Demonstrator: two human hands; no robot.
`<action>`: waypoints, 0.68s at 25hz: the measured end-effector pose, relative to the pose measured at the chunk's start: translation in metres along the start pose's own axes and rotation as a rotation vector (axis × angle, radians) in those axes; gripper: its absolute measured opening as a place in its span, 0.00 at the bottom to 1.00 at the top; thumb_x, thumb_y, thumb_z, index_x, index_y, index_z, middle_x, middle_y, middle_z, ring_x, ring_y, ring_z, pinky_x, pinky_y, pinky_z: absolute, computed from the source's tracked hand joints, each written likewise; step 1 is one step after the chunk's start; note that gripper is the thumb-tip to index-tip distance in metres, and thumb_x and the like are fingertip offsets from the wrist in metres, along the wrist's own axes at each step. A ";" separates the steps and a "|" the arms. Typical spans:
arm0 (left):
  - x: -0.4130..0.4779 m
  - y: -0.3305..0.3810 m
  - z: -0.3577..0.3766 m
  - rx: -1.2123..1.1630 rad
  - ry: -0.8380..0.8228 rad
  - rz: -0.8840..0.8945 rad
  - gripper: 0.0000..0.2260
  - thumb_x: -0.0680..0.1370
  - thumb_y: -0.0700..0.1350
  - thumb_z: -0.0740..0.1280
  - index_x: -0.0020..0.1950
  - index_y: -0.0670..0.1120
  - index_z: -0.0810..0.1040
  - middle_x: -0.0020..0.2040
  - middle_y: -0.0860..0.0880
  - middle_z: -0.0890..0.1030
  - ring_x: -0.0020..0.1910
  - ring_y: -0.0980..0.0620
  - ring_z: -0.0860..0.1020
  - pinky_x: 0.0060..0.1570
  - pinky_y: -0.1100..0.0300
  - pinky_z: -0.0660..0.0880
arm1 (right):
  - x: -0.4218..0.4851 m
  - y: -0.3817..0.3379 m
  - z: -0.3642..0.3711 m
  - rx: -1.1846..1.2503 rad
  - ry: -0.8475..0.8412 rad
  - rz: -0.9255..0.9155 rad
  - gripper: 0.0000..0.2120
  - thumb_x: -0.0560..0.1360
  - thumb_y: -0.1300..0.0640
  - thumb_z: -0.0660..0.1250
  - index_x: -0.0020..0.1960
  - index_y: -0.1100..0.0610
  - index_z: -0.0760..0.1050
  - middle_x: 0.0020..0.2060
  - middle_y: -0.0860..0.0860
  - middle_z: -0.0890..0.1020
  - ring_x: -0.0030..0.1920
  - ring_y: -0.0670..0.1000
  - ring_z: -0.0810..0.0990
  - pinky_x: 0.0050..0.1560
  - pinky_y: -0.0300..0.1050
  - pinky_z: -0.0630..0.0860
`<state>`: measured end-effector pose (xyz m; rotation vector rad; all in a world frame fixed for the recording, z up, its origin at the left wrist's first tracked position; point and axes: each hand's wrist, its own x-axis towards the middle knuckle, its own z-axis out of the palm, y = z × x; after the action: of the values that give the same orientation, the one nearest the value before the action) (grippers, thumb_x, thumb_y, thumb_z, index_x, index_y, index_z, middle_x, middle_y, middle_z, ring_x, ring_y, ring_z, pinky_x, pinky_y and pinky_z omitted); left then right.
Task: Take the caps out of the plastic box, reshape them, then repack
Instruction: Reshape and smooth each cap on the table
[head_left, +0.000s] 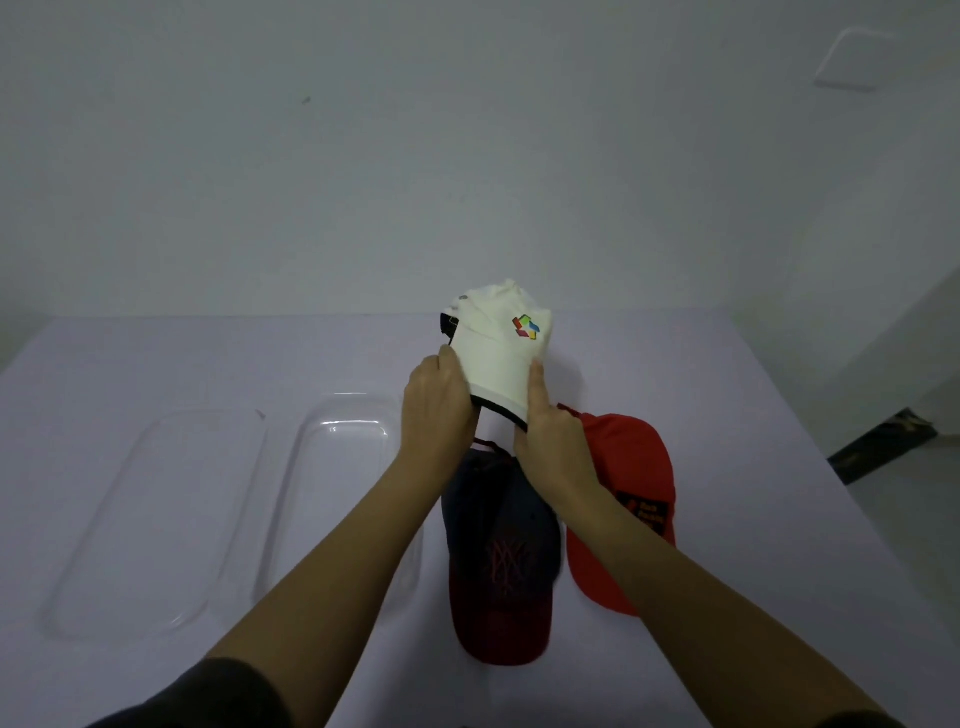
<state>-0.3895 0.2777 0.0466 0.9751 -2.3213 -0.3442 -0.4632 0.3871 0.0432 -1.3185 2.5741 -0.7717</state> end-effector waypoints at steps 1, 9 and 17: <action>-0.001 0.001 0.000 -0.071 0.025 0.009 0.08 0.66 0.26 0.64 0.41 0.36 0.73 0.34 0.39 0.77 0.32 0.50 0.66 0.27 0.63 0.56 | 0.000 -0.001 -0.001 0.033 0.023 0.010 0.35 0.77 0.64 0.60 0.75 0.61 0.41 0.40 0.61 0.79 0.35 0.51 0.72 0.38 0.47 0.73; -0.008 0.021 -0.006 -0.528 0.029 -0.258 0.10 0.75 0.30 0.58 0.46 0.35 0.78 0.33 0.47 0.76 0.30 0.55 0.70 0.29 0.69 0.66 | 0.008 -0.008 -0.002 0.112 0.130 -0.011 0.36 0.75 0.67 0.60 0.75 0.60 0.43 0.39 0.61 0.79 0.35 0.51 0.71 0.37 0.43 0.68; -0.015 0.004 -0.005 -0.206 0.201 0.043 0.12 0.69 0.24 0.63 0.48 0.36 0.75 0.37 0.41 0.77 0.36 0.52 0.69 0.31 0.59 0.68 | 0.013 0.001 -0.003 0.154 0.263 0.076 0.33 0.74 0.62 0.64 0.75 0.60 0.53 0.46 0.57 0.79 0.44 0.55 0.78 0.39 0.49 0.76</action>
<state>-0.3803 0.2907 0.0464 0.8186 -2.0764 -0.4370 -0.4728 0.3777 0.0464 -1.1344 2.6746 -1.1734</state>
